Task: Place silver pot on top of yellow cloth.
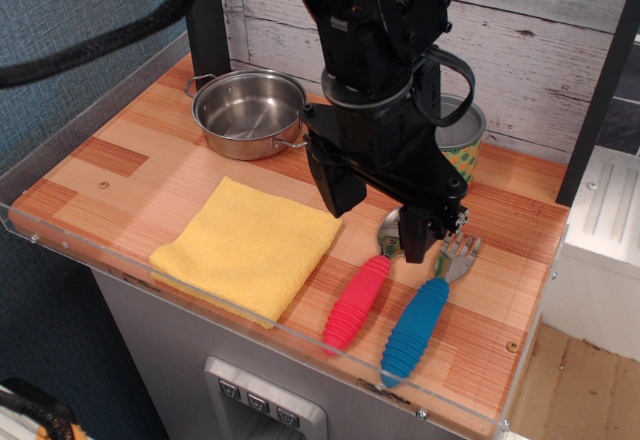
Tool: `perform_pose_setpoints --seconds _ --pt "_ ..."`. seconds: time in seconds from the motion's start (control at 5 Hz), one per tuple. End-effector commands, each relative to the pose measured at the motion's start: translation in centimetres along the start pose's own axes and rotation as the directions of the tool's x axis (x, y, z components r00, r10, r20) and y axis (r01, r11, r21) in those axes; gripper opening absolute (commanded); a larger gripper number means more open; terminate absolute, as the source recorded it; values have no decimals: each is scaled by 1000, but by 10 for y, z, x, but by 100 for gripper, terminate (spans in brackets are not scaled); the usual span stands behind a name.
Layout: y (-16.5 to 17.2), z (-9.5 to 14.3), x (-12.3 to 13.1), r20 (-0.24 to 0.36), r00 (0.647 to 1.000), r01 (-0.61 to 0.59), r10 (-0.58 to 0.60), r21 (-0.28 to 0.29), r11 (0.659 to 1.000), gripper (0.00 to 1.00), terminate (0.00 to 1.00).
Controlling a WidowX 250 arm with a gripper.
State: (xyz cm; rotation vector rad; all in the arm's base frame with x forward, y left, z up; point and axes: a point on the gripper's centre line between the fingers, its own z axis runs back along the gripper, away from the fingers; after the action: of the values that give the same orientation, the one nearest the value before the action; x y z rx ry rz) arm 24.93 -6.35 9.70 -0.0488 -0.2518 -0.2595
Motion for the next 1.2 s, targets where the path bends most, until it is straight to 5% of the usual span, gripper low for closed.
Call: perform_pose_setpoints --seconds 0.0,0.2,0.6,1.0 --pt "0 0 0 0 1000 0 0 0 1000 100 0" --pt "10 -3 8 -29 998 -57 60 67 996 100 0" --pt "52 -3 26 -12 974 -225 227 86 971 100 0" --pt "113 -3 39 74 916 -400 394 84 913 100 0"
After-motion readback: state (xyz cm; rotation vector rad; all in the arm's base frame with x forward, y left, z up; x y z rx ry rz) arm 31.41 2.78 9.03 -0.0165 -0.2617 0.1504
